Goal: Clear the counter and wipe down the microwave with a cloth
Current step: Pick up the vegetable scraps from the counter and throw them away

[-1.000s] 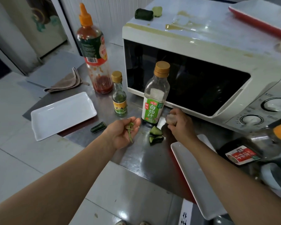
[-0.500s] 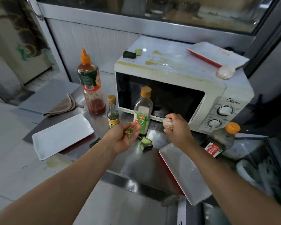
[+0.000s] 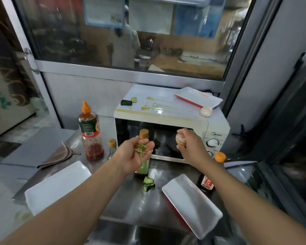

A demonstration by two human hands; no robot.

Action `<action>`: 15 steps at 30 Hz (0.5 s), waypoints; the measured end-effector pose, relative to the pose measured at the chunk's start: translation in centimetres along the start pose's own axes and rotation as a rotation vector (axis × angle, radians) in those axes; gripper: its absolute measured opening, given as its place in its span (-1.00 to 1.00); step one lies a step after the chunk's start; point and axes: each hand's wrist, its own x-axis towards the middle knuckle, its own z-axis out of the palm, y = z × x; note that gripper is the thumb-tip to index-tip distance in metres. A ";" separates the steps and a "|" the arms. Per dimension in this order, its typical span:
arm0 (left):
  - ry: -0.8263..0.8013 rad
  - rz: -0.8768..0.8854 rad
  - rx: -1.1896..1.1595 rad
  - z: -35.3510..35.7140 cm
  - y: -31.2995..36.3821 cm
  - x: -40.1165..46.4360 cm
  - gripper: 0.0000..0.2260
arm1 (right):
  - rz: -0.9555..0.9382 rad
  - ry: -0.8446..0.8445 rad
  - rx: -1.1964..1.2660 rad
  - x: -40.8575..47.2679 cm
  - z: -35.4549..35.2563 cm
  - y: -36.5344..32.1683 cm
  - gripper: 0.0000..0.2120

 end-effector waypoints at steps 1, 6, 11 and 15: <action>-0.011 0.002 0.004 0.5 0.2 0.0 -0.64 | 0.014 0.006 -0.007 0.2 -0.6 0.1 -0.60; -0.054 -0.008 0.019 3.4 0.7 0.8 -0.65 | 0.047 0.065 -0.020 1.2 -3.4 1.6 -0.68; -0.064 0.011 0.071 6.8 1.0 2.5 -0.67 | 0.070 0.127 -0.035 3.7 -6.1 4.0 -0.72; -0.051 0.019 0.082 9.2 1.5 4.6 -0.69 | 0.076 0.152 -0.048 6.4 -7.8 6.0 -0.71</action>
